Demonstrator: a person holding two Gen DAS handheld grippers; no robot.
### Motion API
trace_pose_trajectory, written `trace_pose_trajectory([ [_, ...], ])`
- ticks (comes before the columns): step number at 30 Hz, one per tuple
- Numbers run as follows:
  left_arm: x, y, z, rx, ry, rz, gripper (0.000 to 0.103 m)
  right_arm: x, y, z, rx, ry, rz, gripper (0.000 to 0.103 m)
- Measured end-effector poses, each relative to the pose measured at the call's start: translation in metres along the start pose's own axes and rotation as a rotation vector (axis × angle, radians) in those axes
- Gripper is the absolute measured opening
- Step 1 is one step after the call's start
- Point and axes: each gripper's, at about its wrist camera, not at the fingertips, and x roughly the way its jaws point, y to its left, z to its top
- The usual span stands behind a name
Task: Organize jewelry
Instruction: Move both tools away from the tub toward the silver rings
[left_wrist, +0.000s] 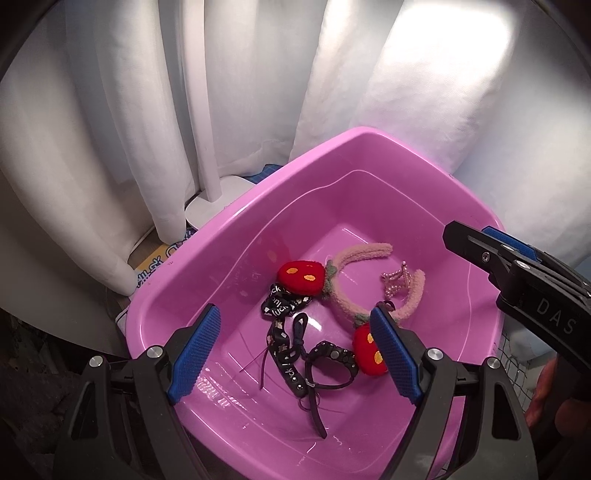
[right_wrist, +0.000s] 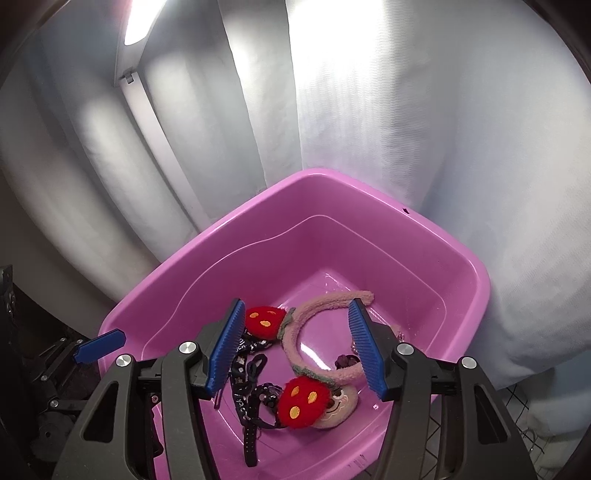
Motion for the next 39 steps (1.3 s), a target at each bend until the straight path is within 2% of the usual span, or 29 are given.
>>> trace_pose_trajectory([
  [3, -0.008, 0.0, 0.0, 0.01, -0.032, -0.003, 0.085, -0.006, 0.001, -0.005, 0.003, -0.009, 0.0, 0.06],
  [8, -0.022, 0.0, -0.002, 0.031, -0.082, 0.005, 0.097, -0.015, -0.002, -0.013, 0.038, -0.027, 0.0, 0.069],
  [18, -0.033, 0.0, -0.012, 0.085, -0.099, -0.035, 0.097, -0.039, -0.004, -0.04, 0.093, -0.057, -0.033, 0.073],
  [28, -0.041, -0.01, -0.032, 0.205, -0.117, -0.07, 0.097, -0.072, -0.023, -0.101, 0.228, -0.108, -0.05, 0.073],
  [39, -0.052, -0.066, -0.066, 0.357, -0.135, -0.138, 0.097, -0.121, -0.067, -0.165, 0.384, -0.187, -0.127, 0.074],
])
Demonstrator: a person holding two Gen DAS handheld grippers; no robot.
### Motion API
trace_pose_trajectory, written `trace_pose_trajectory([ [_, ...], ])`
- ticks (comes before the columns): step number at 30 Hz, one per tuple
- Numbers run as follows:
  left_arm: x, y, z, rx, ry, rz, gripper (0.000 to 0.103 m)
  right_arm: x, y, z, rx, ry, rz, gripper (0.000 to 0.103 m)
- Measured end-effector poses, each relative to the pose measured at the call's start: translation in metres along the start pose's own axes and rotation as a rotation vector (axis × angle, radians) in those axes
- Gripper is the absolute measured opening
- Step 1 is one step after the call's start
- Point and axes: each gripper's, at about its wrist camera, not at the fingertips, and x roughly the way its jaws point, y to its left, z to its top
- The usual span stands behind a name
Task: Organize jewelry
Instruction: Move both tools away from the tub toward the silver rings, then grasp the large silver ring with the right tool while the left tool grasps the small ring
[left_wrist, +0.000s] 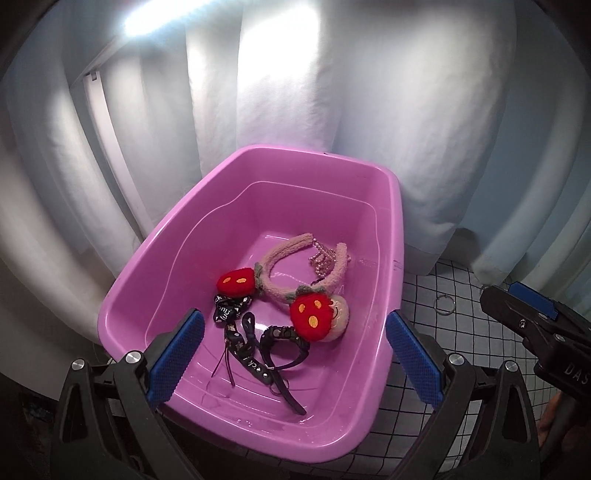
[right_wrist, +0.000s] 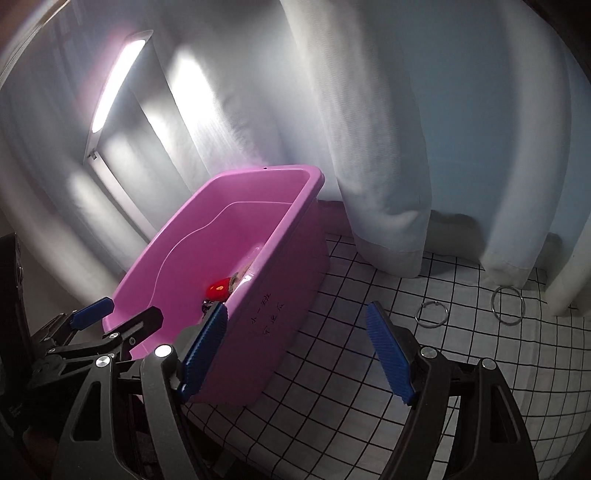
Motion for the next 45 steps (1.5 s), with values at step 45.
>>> trace_pose_trajectory([
  [45, 0.162, -0.23, -0.061, 0.141, 0.159, -0.101, 0.097, 0.01, -0.274, -0.089, 0.17, 0.077, -0.23, 0.074],
])
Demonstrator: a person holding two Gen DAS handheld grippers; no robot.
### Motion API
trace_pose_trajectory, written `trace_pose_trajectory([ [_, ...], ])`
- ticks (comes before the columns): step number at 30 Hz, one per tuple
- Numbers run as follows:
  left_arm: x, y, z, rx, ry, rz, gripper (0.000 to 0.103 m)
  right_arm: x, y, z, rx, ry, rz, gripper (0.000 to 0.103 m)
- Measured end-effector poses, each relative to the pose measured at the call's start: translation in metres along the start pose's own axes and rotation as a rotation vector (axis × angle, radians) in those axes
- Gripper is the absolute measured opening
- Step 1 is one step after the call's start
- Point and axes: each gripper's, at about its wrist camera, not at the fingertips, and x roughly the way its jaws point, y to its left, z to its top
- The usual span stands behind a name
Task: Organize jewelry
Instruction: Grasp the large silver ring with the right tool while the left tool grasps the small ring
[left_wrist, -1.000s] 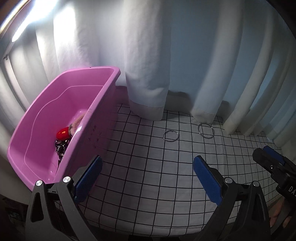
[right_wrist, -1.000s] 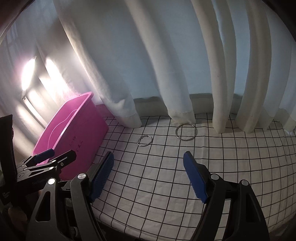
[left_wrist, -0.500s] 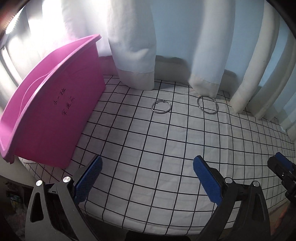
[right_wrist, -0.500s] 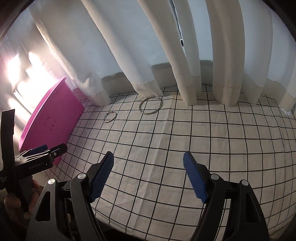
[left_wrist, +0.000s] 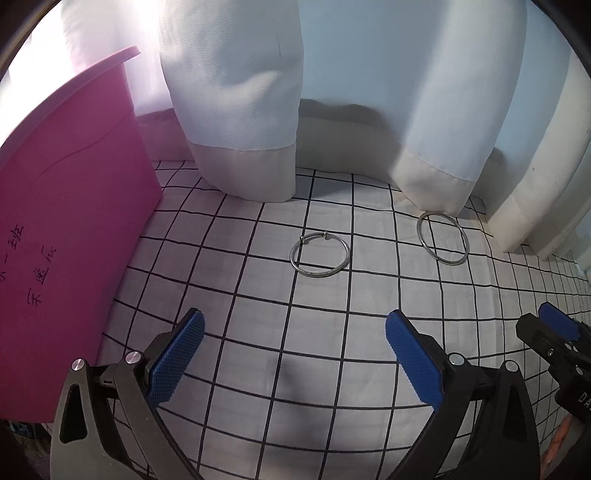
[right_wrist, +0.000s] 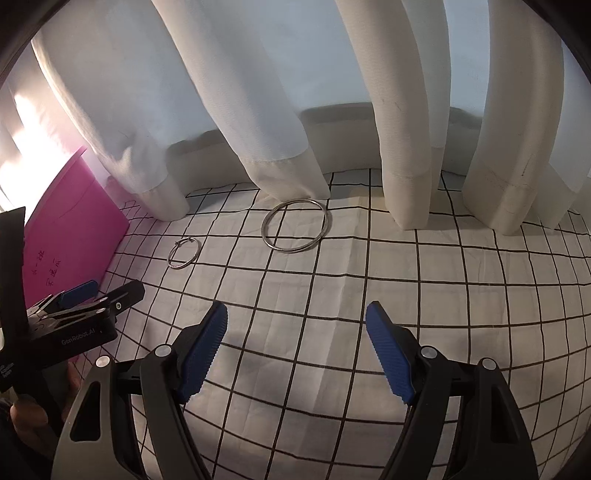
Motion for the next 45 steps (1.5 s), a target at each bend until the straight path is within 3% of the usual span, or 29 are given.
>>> trace_pose_trajectory([
  [10, 0.051, 0.003, 0.015, -0.023, 0.03, -0.003, 0.097, 0.055, 0.0, 0.035, -0.022, 0.033, -0.03, 0.074],
  [23, 0.067, -0.007, 0.021, -0.015, -0.005, 0.022, 0.097, 0.095, 0.003, 0.065, -0.106, 0.076, -0.024, 0.074],
  [35, 0.083, -0.01, 0.025, -0.01, -0.006, 0.006, 0.097, 0.115, 0.021, 0.07, -0.248, 0.061, -0.096, 0.074],
  [45, 0.09, -0.001, 0.03, -0.013, -0.05, 0.007, 0.098, 0.127, 0.031, 0.063, -0.289, 0.007, -0.118, 0.082],
])
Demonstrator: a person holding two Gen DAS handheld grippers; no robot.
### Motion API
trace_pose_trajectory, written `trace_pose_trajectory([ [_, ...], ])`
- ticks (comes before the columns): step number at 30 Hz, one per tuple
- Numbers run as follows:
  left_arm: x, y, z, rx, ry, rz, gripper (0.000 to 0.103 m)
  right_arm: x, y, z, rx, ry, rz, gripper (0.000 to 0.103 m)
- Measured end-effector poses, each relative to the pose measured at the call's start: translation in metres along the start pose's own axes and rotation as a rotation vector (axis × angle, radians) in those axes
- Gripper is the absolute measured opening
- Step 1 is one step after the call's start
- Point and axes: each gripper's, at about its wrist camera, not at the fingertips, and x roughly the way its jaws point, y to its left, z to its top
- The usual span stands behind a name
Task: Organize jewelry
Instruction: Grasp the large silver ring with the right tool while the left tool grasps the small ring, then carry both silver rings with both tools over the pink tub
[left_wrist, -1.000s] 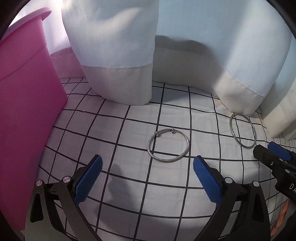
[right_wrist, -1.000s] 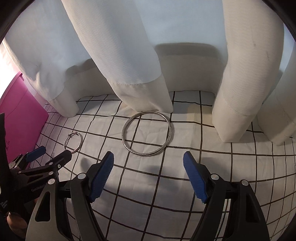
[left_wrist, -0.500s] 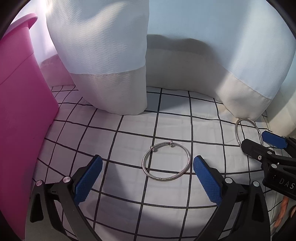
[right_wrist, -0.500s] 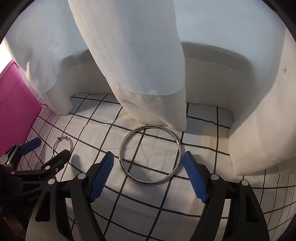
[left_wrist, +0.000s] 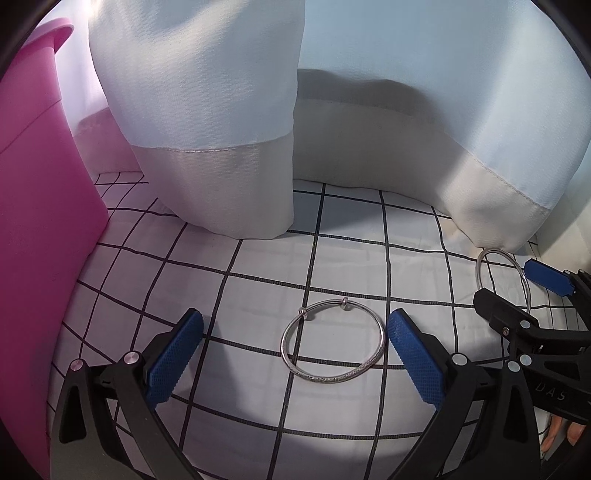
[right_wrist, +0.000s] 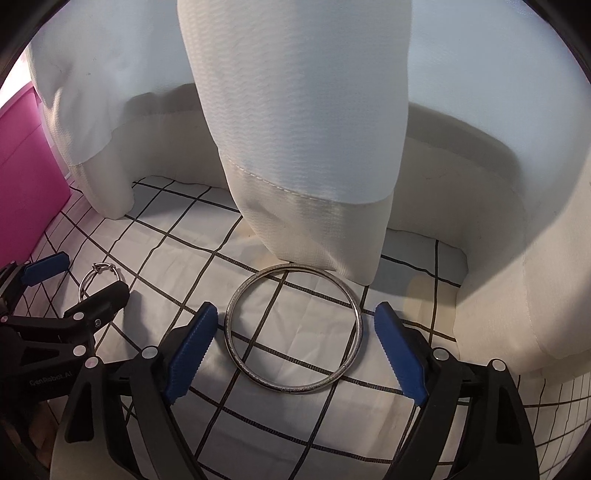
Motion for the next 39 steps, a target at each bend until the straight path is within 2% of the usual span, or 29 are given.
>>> trace_pose_trajectory([
  [4, 0.0, -0.009, 0.002, 0.006, 0.004, 0.0, 0.097, -0.003, 0.001, -0.004, 0.001, -0.004, 0.002, 0.081],
  [6, 0.0, -0.011, 0.003, 0.011, -0.001, -0.006, 0.093, -0.004, 0.003, -0.006, -0.003, -0.008, 0.008, 0.076],
  [8, -0.006, -0.022, -0.002, 0.025, -0.017, -0.014, 0.085, -0.007, 0.007, -0.009, -0.022, -0.017, 0.005, 0.072],
  [10, -0.008, -0.03, -0.005, 0.044, -0.035, -0.024, 0.069, -0.008, 0.007, -0.009, -0.012, -0.022, 0.011, 0.072],
  [11, -0.01, -0.032, -0.006, 0.051, -0.043, -0.029, 0.065, -0.008, 0.007, -0.01, -0.014, -0.023, 0.01, 0.072],
  [13, -0.012, -0.038, -0.007, 0.067, -0.056, -0.041, 0.051, -0.01, 0.009, -0.011, -0.011, -0.026, 0.017, 0.072],
  [27, -0.028, -0.041, -0.02, 0.022, -0.057, -0.065, 0.05, -0.035, -0.005, -0.035, 0.068, -0.041, 0.091, 0.072],
  [39, -0.088, -0.023, -0.045, -0.057, -0.11, -0.049, 0.05, -0.083, -0.014, -0.046, 0.015, -0.053, 0.15, 0.072],
])
